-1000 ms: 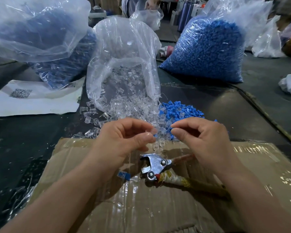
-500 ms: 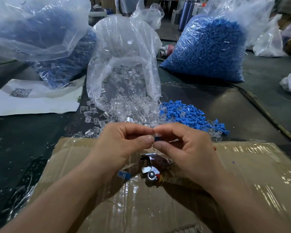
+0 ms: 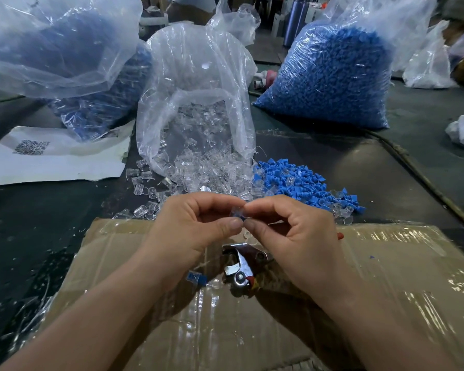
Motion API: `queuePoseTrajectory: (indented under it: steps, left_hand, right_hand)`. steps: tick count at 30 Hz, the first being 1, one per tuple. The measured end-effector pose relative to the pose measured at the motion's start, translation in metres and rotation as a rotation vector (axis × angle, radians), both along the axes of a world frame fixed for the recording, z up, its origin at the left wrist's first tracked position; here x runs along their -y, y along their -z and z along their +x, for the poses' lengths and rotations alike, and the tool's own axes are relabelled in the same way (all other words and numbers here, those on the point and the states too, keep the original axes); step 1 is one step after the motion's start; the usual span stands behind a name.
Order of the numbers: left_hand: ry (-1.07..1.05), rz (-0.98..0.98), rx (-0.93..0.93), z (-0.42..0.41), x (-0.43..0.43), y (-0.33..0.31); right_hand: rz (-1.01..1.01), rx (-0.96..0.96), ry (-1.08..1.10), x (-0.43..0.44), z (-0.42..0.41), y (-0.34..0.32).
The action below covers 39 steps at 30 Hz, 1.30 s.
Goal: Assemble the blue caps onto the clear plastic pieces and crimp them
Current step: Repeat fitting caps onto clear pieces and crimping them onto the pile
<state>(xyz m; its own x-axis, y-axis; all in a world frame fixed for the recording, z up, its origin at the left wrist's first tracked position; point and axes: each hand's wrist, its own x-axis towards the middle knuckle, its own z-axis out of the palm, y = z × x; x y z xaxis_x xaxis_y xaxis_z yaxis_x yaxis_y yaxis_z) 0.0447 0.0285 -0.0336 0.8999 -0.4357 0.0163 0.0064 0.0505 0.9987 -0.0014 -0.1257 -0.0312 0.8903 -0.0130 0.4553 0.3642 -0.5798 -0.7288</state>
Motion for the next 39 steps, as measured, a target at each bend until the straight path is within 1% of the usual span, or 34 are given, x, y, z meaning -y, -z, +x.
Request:
queuePoseTrajectory:
  steps: [2,6,11,14,19,22,24,28,30,35,39]
  left_hand:
    - [-0.016,-0.022,-0.009,0.0,0.0,-0.001]
    - [-0.051,-0.053,-0.057,0.001,-0.001,-0.002]
    - [-0.04,-0.019,-0.029,0.0,0.0,-0.003]
    - [-0.036,-0.032,-0.025,-0.001,0.0,-0.003]
    - [0.012,-0.038,0.006,-0.001,-0.001,-0.002]
    - [0.016,-0.038,0.019,0.0,-0.001,-0.001]
    - [0.031,-0.031,0.022,0.0,-0.001,0.0]
    - [0.044,-0.048,0.003,0.001,-0.002,0.001]
    - [0.048,-0.047,0.005,0.001,-0.002,0.002]
    - [0.061,-0.092,-0.021,0.001,-0.001,0.004]
    - [0.059,-0.115,-0.023,0.002,-0.002,0.004]
  right_hand:
    - [0.04,-0.032,-0.011,0.001,0.0,-0.001]
    - [0.183,-0.098,0.007,0.008,0.001,-0.004]
    - [0.224,-0.095,-0.033,0.007,0.0,-0.006]
    - [0.202,-0.095,-0.053,0.005,0.0,-0.006]
    - [-0.023,-0.062,-0.065,0.001,0.001,-0.005]
    - [-0.052,-0.061,-0.075,0.002,0.0,-0.004]
    - [-0.025,-0.059,-0.055,0.003,0.0,-0.005]
    - [0.24,-0.094,-0.023,0.005,-0.001,-0.008]
    - [0.307,-0.078,-0.037,0.004,-0.001,-0.01]
    - [0.337,-0.094,-0.058,0.001,-0.002,-0.011]
    - [0.225,-0.066,-0.013,0.002,-0.004,-0.01]
